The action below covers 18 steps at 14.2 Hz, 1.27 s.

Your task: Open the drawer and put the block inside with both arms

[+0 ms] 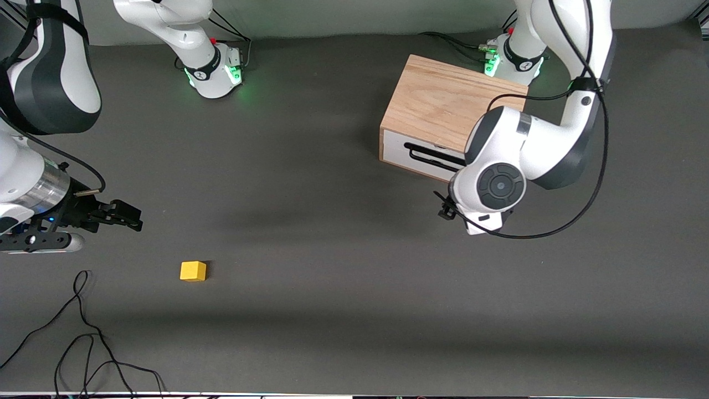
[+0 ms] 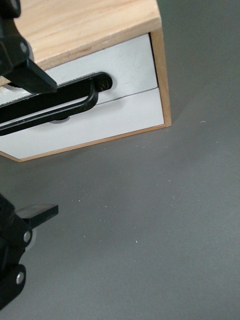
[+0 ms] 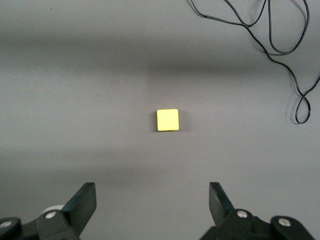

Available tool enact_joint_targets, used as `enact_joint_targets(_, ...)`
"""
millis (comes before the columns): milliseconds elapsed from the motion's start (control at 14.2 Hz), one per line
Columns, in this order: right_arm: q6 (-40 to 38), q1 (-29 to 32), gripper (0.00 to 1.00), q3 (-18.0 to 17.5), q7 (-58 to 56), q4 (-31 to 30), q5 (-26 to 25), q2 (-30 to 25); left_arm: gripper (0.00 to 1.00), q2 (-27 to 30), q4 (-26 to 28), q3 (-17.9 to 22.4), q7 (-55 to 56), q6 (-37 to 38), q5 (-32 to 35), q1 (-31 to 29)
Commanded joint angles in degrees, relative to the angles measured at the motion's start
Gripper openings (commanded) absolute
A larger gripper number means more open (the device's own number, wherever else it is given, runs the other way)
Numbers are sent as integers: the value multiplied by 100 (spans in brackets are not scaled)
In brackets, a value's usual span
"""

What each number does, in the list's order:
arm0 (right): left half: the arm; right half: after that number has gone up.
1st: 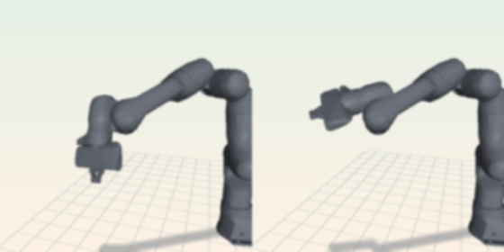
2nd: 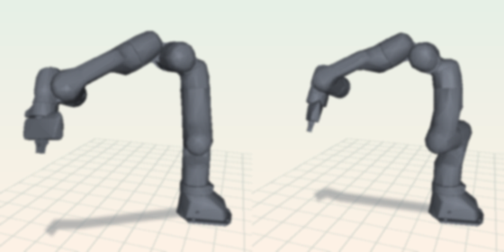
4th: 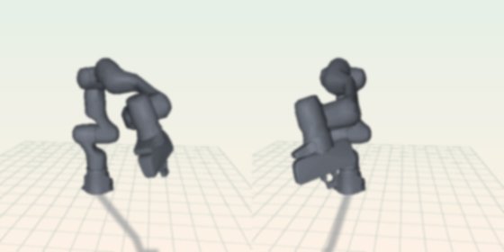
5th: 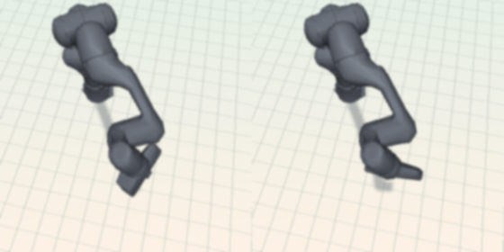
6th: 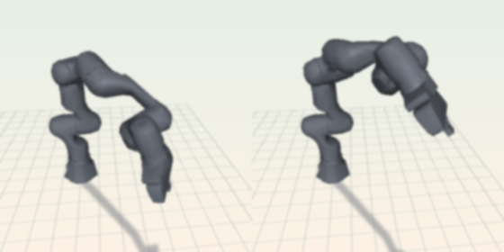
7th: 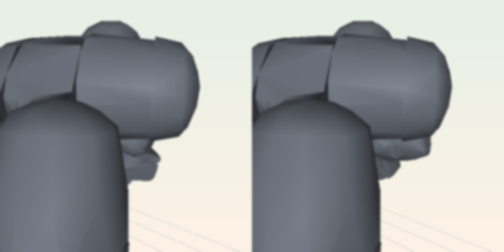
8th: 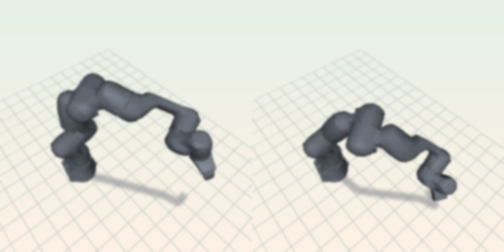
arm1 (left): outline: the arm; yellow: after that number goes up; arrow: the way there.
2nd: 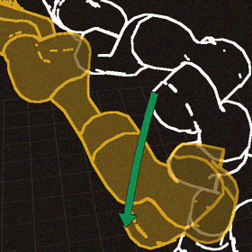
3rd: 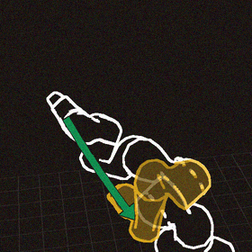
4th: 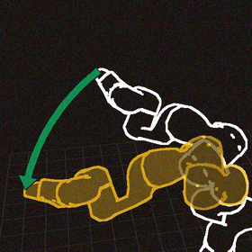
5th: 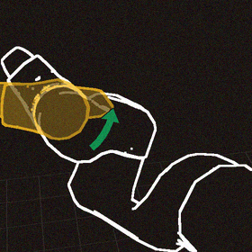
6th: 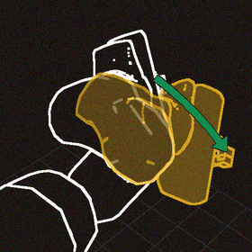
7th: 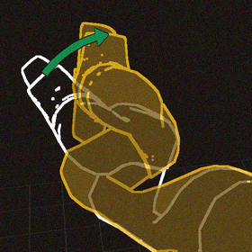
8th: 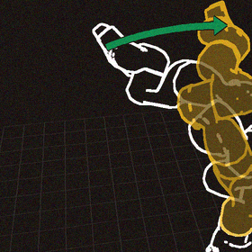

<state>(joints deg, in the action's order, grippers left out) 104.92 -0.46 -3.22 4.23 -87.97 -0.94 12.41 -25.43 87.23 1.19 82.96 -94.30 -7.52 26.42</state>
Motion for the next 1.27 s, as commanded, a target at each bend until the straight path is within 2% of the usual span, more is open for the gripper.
enact_joint_targets(0, -51, 28, 100, 23, 17, 175, -99, 122, 99, 73, -39, 39, 71, 105, -48, 29)
enact_joint_targets(212, -51, 90, 100, 31, -1, 166, -99, 122, 99, 152, -144, 57, 19, 227, -30, -14)
enact_joint_targets(353, -51, 90, 100, 31, -1, 149, -99, 122, 98, 336, -399, 48, -934, 683, -4, -408)
enact_joint_targets(564, -51, 90, 100, 31, -18, 158, -99, 122, 98, 810, -426, 57, -2140, 1237, 57, -1041)
enact_joint_targets(776, -51, 99, 100, 31, -18, 149, -99, 122, 98, 1189, -435, 57, -3642, 1695, 758, -1394)
enact_joint_targets(988, -51, 99, 100, 31, -18, 149, -99, 122, 99, 1479, -435, 92, -4830, 1915, 902, -1972)
enact_joint_targets(1199, -51, 99, 100, 31, -18, 140, -99, 122, 99, 1541, -435, 92, -5894, 1942, 867, -2492)
